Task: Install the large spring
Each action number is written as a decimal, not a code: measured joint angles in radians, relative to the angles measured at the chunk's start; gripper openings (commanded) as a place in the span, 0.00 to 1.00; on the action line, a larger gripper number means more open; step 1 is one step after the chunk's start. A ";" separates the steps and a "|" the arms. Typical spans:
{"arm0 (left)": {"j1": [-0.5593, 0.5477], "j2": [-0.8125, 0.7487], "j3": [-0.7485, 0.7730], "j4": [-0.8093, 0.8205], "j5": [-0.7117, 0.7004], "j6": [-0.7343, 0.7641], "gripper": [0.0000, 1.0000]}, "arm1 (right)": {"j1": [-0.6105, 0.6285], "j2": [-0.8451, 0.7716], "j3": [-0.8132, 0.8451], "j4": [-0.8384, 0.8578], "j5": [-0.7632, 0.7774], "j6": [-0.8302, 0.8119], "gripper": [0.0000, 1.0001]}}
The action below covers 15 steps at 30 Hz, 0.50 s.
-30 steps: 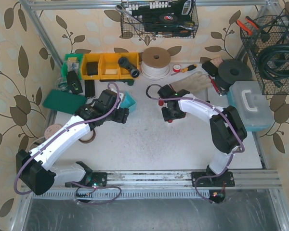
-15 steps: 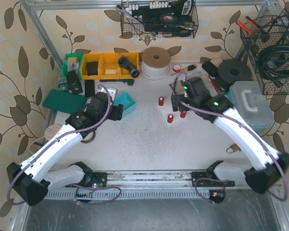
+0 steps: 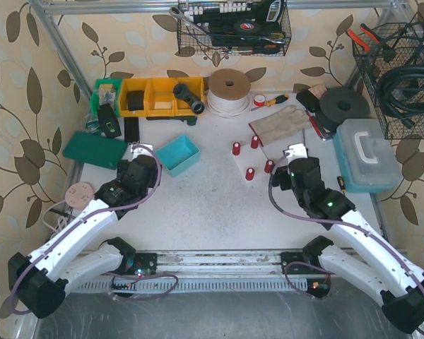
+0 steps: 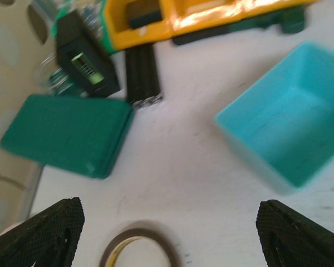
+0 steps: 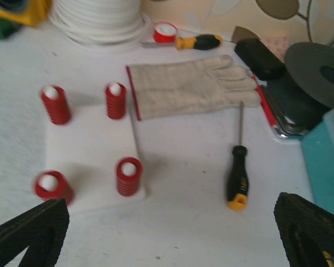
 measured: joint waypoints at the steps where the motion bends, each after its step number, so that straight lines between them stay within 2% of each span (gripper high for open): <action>1: 0.016 0.001 -0.026 0.009 -0.019 0.005 0.87 | -0.001 0.001 -0.029 0.023 0.023 -0.028 1.00; 4: 0.087 0.004 -0.119 0.093 -0.063 0.031 0.87 | -0.022 0.007 -0.110 0.114 0.081 -0.116 1.00; 9: 0.211 -0.031 -0.369 0.451 -0.032 0.167 0.88 | -0.187 0.052 -0.248 0.338 0.076 -0.197 0.99; 12: 0.331 0.021 -0.446 0.621 0.013 0.208 0.87 | -0.324 0.114 -0.348 0.504 0.027 -0.196 0.99; 15: 0.430 0.134 -0.484 0.816 0.082 0.234 0.88 | -0.397 0.221 -0.422 0.677 -0.024 -0.194 0.99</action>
